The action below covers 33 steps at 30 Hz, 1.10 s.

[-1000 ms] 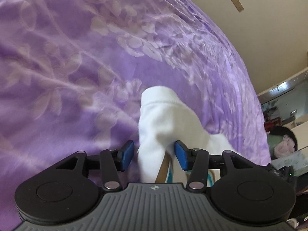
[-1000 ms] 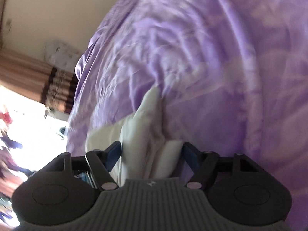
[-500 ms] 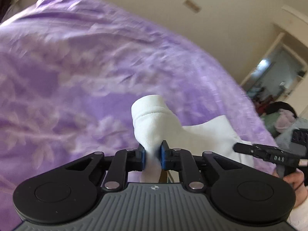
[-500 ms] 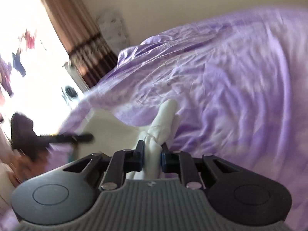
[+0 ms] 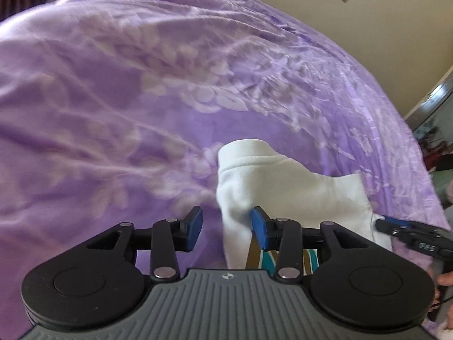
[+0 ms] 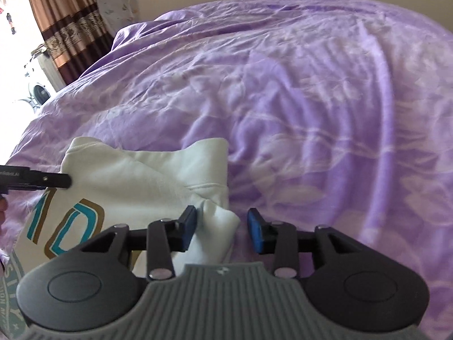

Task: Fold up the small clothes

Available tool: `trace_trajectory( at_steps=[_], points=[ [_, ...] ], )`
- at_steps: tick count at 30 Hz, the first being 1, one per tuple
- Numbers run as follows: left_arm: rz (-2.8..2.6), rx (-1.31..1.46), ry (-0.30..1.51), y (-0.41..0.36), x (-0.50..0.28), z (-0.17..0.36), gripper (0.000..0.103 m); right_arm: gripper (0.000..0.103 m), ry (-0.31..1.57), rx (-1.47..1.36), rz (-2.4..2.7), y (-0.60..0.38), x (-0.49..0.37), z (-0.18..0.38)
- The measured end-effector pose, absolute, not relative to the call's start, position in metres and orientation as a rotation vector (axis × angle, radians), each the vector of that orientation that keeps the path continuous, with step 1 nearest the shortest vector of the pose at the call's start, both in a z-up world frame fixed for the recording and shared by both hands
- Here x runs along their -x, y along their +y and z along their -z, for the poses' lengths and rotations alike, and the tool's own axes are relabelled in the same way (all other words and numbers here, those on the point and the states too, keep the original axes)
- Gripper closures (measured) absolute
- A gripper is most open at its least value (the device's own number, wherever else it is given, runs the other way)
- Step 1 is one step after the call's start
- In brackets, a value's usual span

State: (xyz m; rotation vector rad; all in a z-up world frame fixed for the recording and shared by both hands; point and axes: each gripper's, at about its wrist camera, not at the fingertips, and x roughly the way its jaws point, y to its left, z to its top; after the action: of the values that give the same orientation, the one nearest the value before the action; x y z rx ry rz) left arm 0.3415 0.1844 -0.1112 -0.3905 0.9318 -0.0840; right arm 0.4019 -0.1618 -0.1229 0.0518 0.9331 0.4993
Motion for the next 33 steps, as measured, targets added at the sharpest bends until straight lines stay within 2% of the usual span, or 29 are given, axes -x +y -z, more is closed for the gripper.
trace_trajectory(
  at_steps=[6,9,12,18,26,33],
  points=[
    [0.1,0.292,0.922,0.156,-0.288,0.064,0.058,0.069,0.917,-0.045,-0.497,-0.176,-0.347,0.082],
    [0.108,0.238,0.919,0.137,-0.253,0.048,0.064,0.071,0.907,-0.042,-0.514,-0.181,-0.305,0.067],
    [0.11,0.198,0.902,0.119,-0.219,0.044,0.077,0.081,0.895,-0.03,-0.515,-0.183,-0.264,0.062],
    [0.078,0.098,0.931,0.086,-0.17,0.07,0.091,0.084,0.883,-0.017,-0.506,-0.185,-0.199,0.074],
    [-0.024,-0.009,1.013,0.074,-0.156,0.122,0.091,0.087,0.959,0.037,-0.468,-0.179,-0.179,0.123],
    [-0.037,-0.034,1.012,0.072,-0.157,0.127,0.087,0.087,1.003,0.018,-0.463,-0.182,-0.185,0.142]
  ],
)
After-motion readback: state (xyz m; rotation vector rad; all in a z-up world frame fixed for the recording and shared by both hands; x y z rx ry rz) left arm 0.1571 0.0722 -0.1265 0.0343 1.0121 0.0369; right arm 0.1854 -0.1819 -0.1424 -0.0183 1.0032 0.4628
